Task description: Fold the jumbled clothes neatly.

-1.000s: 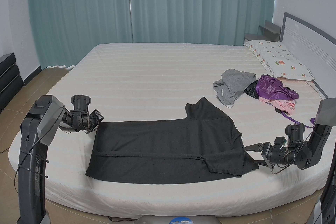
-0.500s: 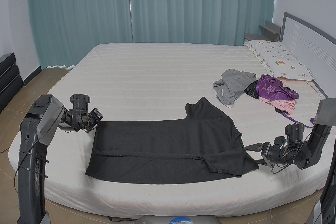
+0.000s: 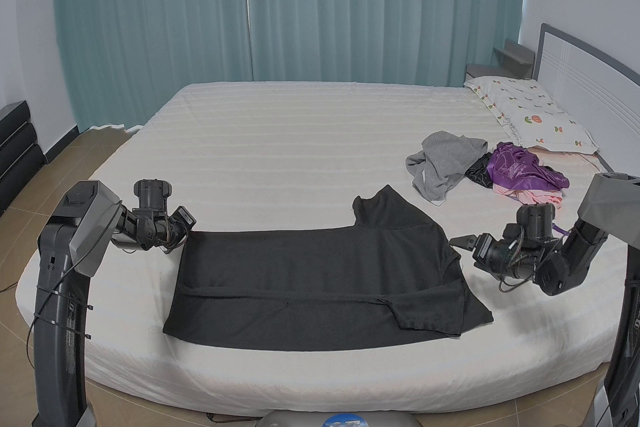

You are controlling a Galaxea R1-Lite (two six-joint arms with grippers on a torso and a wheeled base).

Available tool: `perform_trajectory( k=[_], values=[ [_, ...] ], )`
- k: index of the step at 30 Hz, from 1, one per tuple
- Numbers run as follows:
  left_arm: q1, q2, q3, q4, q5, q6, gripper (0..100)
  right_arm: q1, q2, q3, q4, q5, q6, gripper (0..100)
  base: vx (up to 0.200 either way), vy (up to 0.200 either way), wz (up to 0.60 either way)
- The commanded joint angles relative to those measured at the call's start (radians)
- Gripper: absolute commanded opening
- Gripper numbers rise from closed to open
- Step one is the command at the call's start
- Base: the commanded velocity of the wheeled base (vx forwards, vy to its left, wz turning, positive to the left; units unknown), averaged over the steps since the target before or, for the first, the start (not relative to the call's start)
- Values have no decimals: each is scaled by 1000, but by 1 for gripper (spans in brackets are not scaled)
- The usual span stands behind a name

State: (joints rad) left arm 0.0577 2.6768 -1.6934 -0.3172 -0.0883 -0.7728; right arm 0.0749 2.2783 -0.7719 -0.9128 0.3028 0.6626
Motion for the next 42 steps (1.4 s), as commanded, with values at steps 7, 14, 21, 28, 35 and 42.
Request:
perform_trajectory(
  k=[7, 14, 21, 28, 35, 42],
  values=[
    [1, -5, 12, 1, -1, -8, 0, 106, 239, -661, 434, -122, -3, 100, 0, 0, 0],
    [1, -5, 12, 4, -1, -8, 0, 97, 411, -980, 620, -160, 3, 100, 0, 0, 0],
    [1, -5, 12, 4, -1, -6, 0, 71, 561, -1199, 646, -221, 2, 100, 0, 0, 0],
    [-1, -3, 14, 4, 1, -6, 0, 69, 606, -1228, 641, -223, 3, 100, 0, 0, 0],
    [-1, -3, 14, 4, 1, -6, 0, 63, 624, -1228, 545, -221, 2, 100, 0, 0, 0],
    [-1, -3, 14, 4, 1, -5, 0, 63, 618, -1228, 480, -221, 2, 100, 0, 0, 0]
  ],
)
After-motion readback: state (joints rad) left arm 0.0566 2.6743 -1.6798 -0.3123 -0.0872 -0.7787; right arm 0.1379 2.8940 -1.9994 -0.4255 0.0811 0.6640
